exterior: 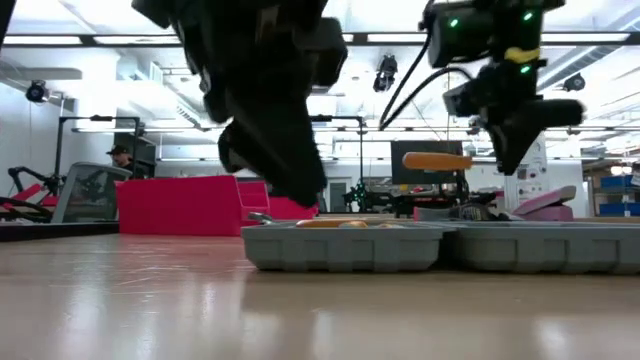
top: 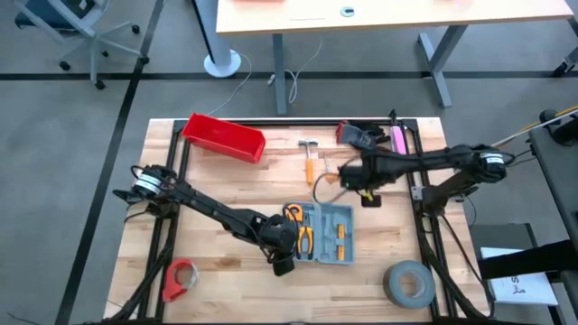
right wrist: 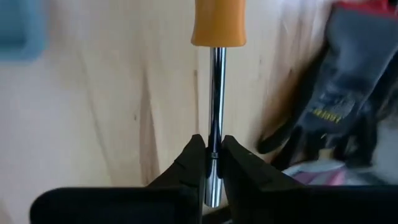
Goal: Prefit tool cases
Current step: Remove the yellow screwdriver from the prefit tool case to the table
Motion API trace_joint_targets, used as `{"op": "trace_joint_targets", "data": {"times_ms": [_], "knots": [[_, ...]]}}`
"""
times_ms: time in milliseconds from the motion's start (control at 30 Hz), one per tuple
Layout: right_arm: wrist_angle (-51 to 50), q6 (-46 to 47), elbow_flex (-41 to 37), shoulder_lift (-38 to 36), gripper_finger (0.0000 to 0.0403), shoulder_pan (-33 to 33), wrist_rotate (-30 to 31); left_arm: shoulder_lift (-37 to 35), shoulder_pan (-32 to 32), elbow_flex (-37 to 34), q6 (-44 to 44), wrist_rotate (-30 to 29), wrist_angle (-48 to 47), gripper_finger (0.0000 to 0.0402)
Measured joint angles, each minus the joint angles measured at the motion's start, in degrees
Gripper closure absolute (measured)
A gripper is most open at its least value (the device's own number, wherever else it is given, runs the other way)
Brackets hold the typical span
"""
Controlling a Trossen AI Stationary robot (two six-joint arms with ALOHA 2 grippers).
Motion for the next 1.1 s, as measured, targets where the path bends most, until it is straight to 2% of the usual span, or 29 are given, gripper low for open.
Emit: {"op": "trace_joint_targets", "data": {"times_ms": [233, 567, 867, 1100], "knots": [[4.6, 8.9, 0.0, 0.9, 0.0386, -7.1, -3.4, -2.2, 0.3, 0.2, 2.7, -5.2, -0.3, 0.0247], [6.3, 18.4, -0.1, 7.2, 0.0378, -10.7, -7.3, -10.2, 0.3, -2.8, 7.1, -16.7, -0.5, 0.0260], [9.4, 20.4, 0.0, 14.1, 0.0374, -13.5, -7.9, -17.3, 0.3, -10.3, 5.7, -18.0, 2.3, 0.0263], [11.8, 21.8, 0.0, 16.1, 0.0370, -15.9, -9.4, -18.5, 0.3, -11.8, 5.5, -18.1, 2.0, 0.0255]]}}
